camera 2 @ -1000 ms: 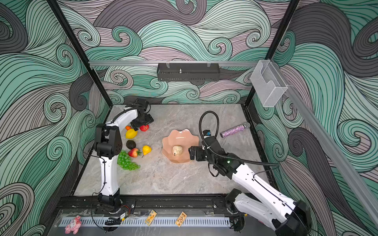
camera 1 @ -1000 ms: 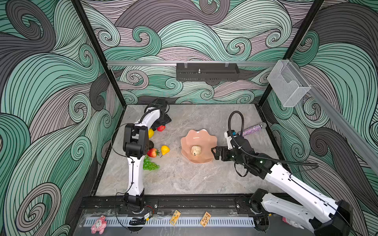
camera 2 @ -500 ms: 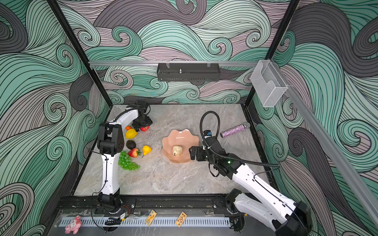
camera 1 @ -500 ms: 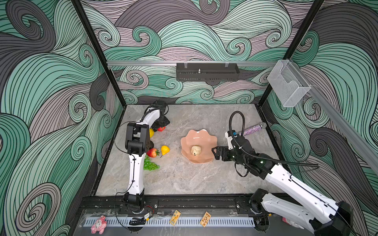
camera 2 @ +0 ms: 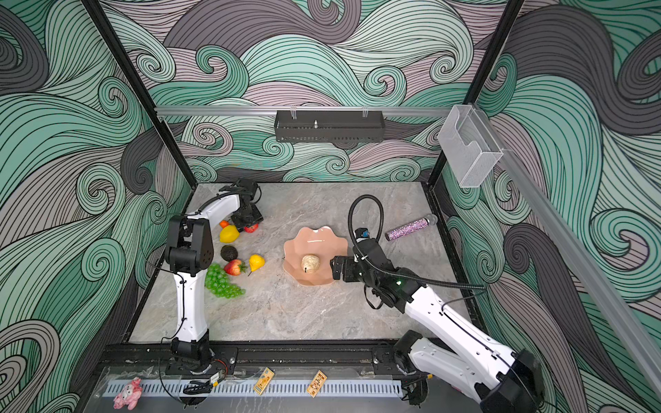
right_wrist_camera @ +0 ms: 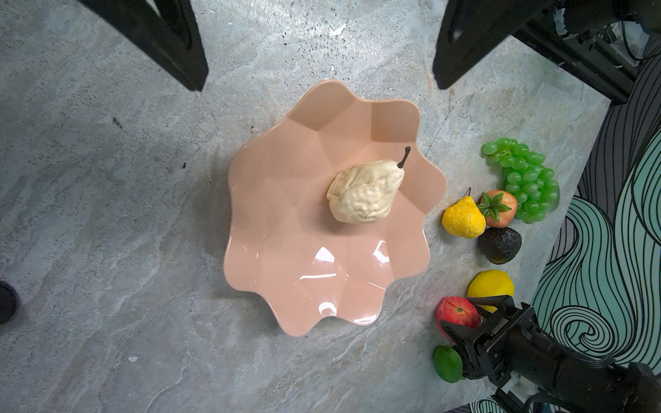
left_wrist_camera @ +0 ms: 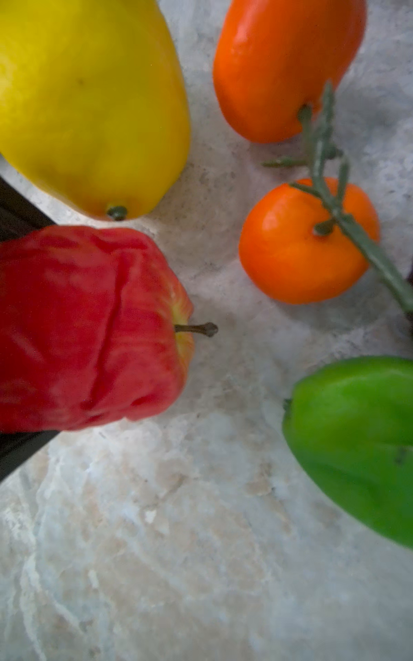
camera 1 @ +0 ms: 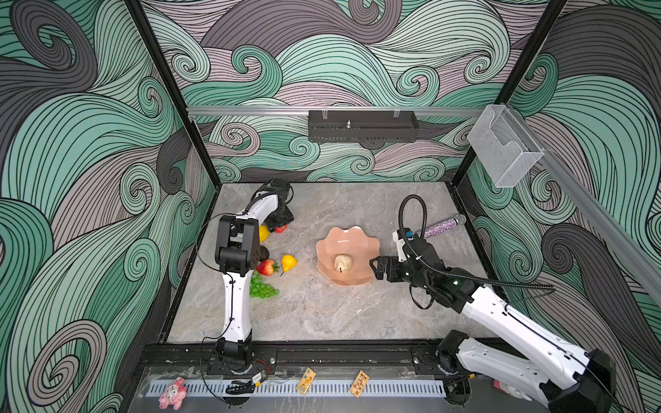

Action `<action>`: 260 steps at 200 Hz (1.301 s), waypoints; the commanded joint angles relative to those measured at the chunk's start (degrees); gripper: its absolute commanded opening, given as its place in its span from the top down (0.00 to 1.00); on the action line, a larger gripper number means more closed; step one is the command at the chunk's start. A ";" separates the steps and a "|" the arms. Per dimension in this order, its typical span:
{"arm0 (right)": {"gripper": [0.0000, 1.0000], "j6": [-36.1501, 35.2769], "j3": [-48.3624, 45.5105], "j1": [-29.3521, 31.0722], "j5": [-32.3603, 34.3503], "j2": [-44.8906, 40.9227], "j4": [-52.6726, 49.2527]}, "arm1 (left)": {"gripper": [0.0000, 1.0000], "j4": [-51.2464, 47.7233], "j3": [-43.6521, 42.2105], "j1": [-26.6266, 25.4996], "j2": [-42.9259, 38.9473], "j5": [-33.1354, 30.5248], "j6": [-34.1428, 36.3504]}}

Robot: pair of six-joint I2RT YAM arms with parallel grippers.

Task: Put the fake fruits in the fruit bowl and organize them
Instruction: 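Open the right gripper and lift away while the left gripper grasps the red apple, then carry the red apple over the bowl with the left gripper while right takes it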

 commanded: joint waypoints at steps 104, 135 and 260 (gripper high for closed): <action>0.01 6.86 0.05 -1.79 1.97 -3.92 -0.31 | 0.45 16.86 -24.77 -8.28 -31.12 10.39 8.96; 0.01 9.87 1.51 -2.28 0.74 -5.95 -0.34 | 0.46 27.76 -34.77 -13.12 -41.92 14.16 15.51; 0.03 13.32 8.33 -2.08 -18.98 -1.84 10.07 | 0.47 63.79 -61.28 -33.23 -59.97 17.39 39.46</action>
